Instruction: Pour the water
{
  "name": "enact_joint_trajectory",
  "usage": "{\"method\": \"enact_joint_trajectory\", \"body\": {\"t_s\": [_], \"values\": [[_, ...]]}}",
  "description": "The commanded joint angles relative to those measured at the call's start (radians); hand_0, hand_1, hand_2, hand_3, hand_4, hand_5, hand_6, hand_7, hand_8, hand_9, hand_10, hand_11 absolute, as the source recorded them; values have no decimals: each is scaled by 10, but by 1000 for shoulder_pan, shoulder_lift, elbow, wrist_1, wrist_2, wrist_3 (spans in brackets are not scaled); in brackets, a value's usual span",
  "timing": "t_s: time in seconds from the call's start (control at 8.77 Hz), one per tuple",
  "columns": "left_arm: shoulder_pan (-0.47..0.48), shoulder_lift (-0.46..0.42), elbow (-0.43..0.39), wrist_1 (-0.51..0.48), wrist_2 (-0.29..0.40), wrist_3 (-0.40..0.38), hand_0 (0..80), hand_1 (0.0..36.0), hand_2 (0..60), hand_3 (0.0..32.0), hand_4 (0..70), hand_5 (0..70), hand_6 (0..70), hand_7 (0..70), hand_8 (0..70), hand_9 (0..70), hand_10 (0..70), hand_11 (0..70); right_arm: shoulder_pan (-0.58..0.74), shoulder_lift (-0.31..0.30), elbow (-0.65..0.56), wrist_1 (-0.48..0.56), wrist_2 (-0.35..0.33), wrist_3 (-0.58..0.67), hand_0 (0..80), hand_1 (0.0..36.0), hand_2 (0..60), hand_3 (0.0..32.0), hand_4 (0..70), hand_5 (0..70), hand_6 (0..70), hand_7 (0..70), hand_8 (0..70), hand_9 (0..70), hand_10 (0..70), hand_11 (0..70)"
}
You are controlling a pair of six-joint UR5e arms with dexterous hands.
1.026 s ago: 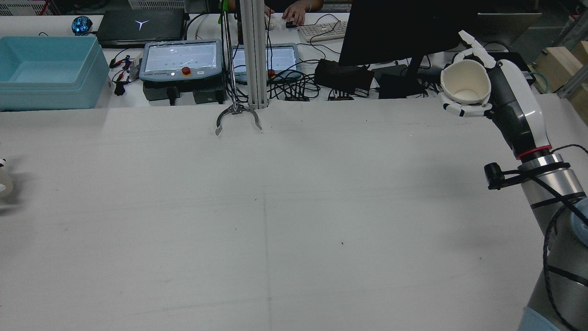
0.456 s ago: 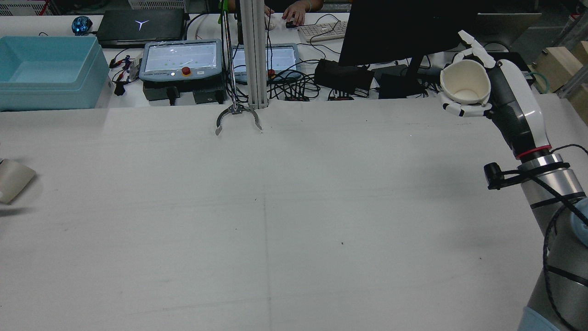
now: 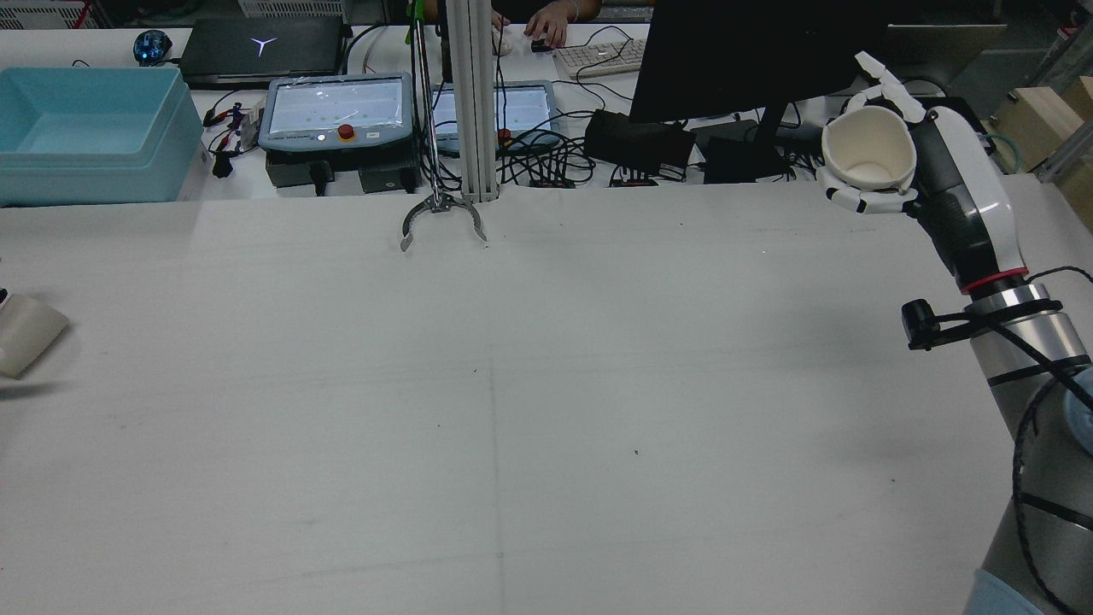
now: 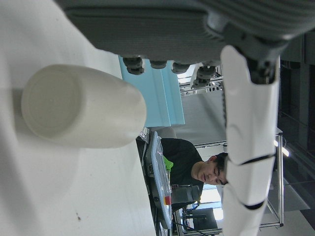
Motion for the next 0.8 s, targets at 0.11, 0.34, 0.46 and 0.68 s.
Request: {"method": "enact_joint_trajectory", "body": {"t_s": [0.11,0.34,0.46,0.68], "values": [[1,46,-88,46,-2,8,603,247,106,0,98,83,7,26,0,0,27,68,-33,12,-280,9,48,397,421,157,394,0,148,680,58,86,39,79,81,126],[-1,48,-87,46,-5,8,603,248,110,10,95,84,7,27,0,0,27,68,-88,21,-421,18,46,466,407,135,349,0,161,664,68,96,58,106,97,149],[-1,54,-91,46,-5,8,603,251,114,14,90,84,5,25,0,0,27,67,-119,28,-485,36,46,471,405,127,330,0,168,660,76,102,64,113,103,156],[-1,71,-104,46,-8,5,608,254,114,20,88,85,4,26,0,0,26,67,-139,22,-527,79,42,480,416,95,196,0,151,627,102,121,86,140,122,183]]}}
